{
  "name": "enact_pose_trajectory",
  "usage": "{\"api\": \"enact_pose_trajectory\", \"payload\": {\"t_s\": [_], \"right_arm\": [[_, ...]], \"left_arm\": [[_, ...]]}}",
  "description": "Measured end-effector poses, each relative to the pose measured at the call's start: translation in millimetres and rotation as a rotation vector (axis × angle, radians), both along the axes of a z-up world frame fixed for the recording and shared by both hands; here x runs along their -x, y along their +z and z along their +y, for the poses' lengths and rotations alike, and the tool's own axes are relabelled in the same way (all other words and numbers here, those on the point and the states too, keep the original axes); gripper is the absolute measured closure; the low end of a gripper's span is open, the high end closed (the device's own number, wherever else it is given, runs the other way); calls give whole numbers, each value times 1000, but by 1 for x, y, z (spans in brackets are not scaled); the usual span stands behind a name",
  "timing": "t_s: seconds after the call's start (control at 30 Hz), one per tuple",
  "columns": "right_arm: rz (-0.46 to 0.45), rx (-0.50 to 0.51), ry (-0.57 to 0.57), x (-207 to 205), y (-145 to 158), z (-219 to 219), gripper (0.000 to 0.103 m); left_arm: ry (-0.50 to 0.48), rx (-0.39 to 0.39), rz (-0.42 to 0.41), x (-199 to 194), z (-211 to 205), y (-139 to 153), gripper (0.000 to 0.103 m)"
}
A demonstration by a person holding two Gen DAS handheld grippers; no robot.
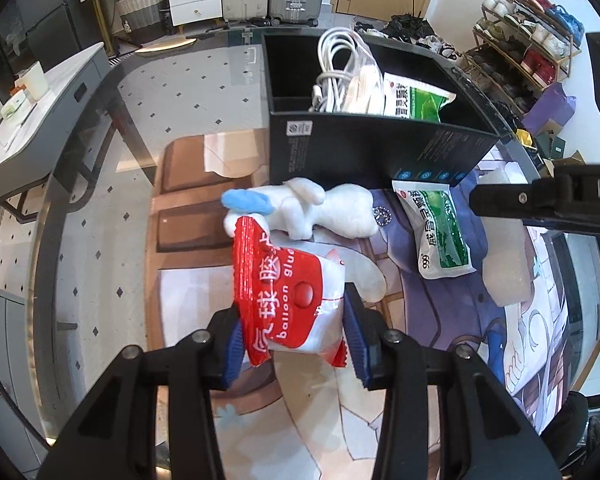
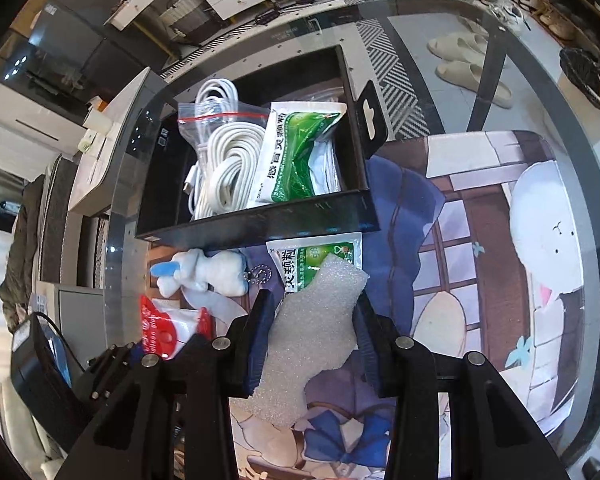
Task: Organize soft objects
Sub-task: 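Lift the red balloon bag and foam sheet and carry both over the black box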
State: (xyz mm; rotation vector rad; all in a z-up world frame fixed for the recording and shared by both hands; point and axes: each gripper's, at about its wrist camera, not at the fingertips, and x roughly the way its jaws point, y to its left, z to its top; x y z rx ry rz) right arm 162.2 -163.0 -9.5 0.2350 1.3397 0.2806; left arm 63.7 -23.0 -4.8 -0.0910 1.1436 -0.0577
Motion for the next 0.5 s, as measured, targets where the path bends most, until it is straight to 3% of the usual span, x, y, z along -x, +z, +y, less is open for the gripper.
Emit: {"api": "enact_pose_trajectory", "payload": {"t_s": [0.5], "right_arm": [[-45,-40,37,28,26,-6,64]], "left_arm": [[15,-30,-44,14,-2,36,61]]}}
